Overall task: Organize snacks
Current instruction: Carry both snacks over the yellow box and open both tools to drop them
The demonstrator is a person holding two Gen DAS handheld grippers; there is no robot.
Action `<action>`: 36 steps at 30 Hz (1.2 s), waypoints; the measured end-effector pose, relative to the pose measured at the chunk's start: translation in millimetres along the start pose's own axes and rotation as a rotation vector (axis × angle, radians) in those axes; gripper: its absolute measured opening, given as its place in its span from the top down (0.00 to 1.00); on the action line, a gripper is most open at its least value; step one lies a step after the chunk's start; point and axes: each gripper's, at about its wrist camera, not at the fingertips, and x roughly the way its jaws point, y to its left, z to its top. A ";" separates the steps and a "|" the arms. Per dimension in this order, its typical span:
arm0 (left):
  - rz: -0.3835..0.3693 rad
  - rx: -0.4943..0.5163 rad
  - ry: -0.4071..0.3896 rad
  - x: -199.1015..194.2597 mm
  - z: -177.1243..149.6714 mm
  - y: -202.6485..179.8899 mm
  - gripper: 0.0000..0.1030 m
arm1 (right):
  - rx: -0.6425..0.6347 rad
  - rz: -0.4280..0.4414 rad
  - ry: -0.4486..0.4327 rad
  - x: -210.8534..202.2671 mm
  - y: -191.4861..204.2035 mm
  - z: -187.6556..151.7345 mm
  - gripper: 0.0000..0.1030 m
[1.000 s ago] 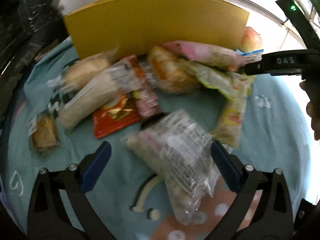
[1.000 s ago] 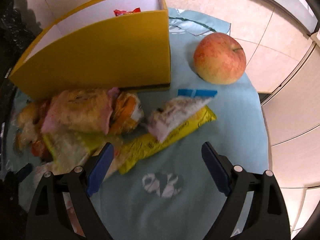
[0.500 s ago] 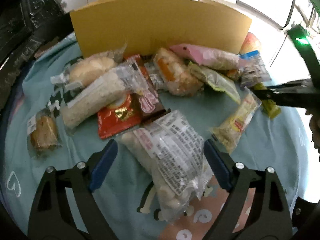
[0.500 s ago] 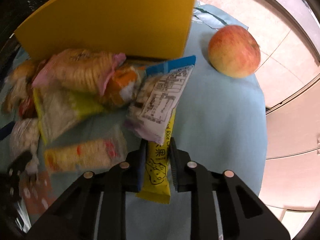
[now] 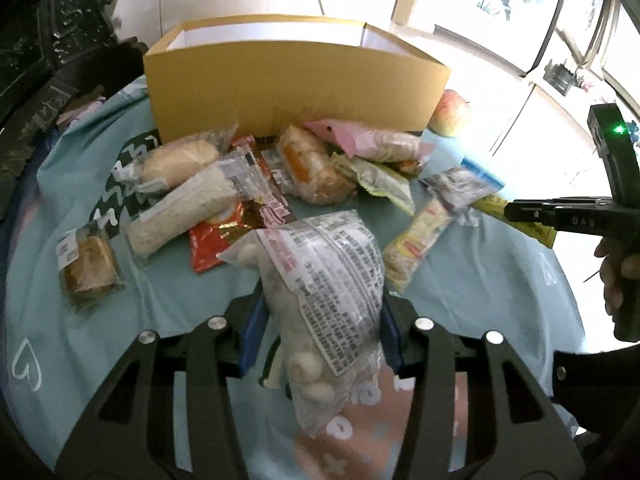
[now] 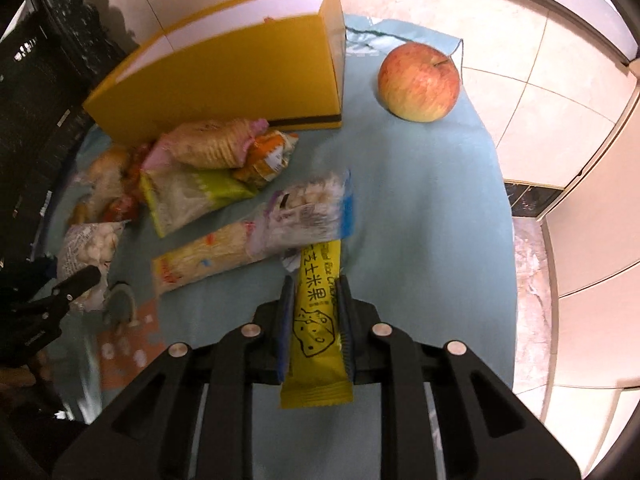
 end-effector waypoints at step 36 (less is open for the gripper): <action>-0.052 0.020 -0.123 -46.0 21.3 -6.9 0.52 | -0.007 0.178 -0.087 -56.2 42.1 25.4 0.81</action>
